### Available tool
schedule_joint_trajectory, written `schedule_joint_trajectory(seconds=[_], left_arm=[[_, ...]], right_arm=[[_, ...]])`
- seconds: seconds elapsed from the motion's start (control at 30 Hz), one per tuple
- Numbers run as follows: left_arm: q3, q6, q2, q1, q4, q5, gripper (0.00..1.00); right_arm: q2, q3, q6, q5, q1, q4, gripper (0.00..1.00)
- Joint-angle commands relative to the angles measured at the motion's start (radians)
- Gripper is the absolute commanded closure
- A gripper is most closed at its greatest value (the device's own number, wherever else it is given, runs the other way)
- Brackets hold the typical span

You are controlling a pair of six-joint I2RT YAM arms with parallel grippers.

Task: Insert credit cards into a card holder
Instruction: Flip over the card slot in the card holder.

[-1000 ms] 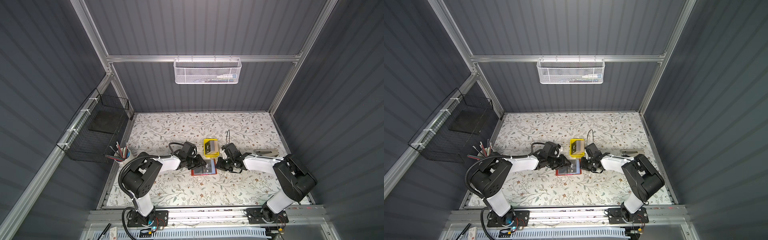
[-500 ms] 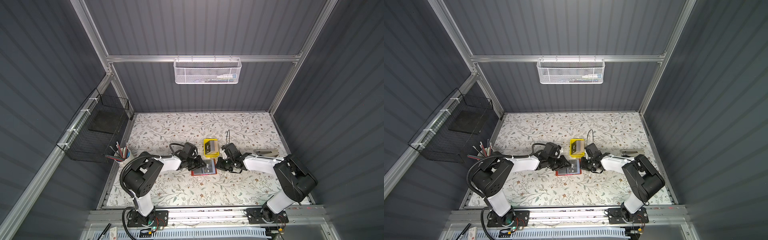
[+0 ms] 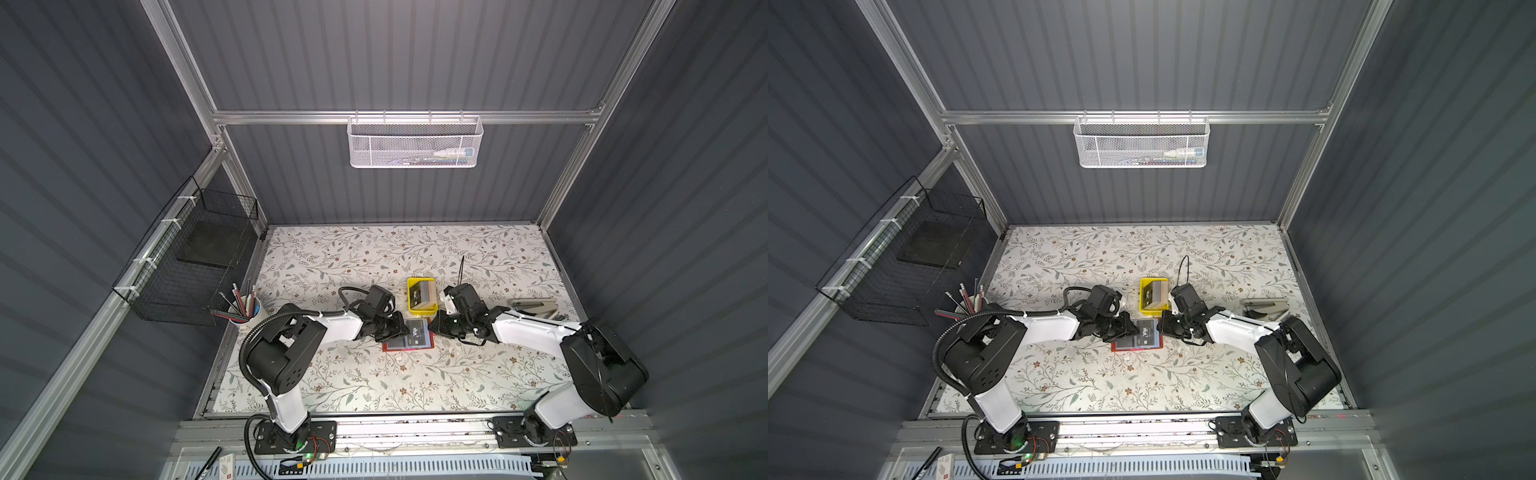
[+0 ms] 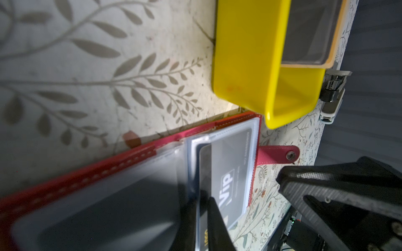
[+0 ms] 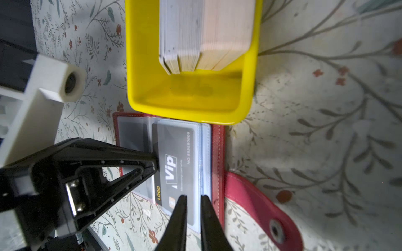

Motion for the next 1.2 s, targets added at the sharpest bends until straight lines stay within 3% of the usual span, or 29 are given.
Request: schedule_joint_trajectory(seconds=[0.0,0.63,1.17], left_arm=[[0.001,0.029,0.010,-0.011,-0.092,-0.029,0.88],[-0.001,0.031,0.026,-0.024,-0.111,-0.053,0.93],[-0.013,0.027,0.025,-0.026,-0.099,-0.055,0.94]], right_arm=[[0.020,-0.004,0.021,-0.061,-0.001,0.037,0.82],[0.065,-0.003,0.019,-0.093,0.002,0.046,0.79],[0.069,0.007,0.012,-0.047,0.003,-0.001,0.77]])
